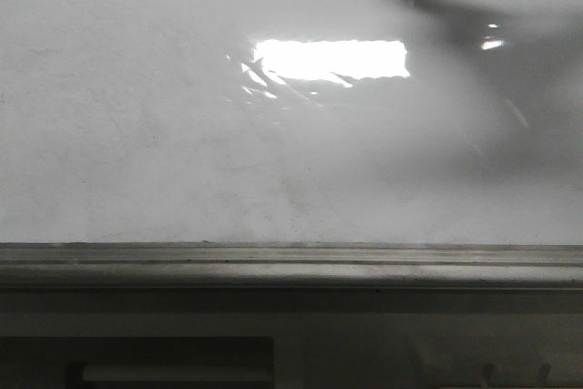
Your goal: Write number 6 on whiteboard
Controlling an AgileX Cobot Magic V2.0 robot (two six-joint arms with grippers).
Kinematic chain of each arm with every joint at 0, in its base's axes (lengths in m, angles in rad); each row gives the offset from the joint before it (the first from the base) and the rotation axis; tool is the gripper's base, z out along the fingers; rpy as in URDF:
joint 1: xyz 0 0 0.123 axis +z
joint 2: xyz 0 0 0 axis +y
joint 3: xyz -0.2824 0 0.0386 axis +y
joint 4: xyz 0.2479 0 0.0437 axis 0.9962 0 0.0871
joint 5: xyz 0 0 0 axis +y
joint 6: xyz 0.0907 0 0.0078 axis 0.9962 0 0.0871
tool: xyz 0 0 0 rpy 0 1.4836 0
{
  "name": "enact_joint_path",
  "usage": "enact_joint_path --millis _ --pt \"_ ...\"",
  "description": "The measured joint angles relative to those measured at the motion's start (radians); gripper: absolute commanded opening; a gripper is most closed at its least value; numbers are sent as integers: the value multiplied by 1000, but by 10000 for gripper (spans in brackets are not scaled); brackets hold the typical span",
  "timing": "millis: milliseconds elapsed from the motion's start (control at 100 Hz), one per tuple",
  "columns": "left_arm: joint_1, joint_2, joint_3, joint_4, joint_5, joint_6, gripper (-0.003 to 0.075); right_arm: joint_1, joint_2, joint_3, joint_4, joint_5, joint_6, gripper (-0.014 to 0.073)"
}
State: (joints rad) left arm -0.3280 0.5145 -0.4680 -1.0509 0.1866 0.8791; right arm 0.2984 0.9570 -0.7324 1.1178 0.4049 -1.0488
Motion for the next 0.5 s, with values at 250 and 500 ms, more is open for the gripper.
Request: enact_joint_path --millis 250,500 --pt "0 0 0 0 -4 -2 439 4 104 -25 -127 279 51 -45" --pt "0 0 0 0 -4 -2 439 -6 21 -25 -355 302 221 -45"
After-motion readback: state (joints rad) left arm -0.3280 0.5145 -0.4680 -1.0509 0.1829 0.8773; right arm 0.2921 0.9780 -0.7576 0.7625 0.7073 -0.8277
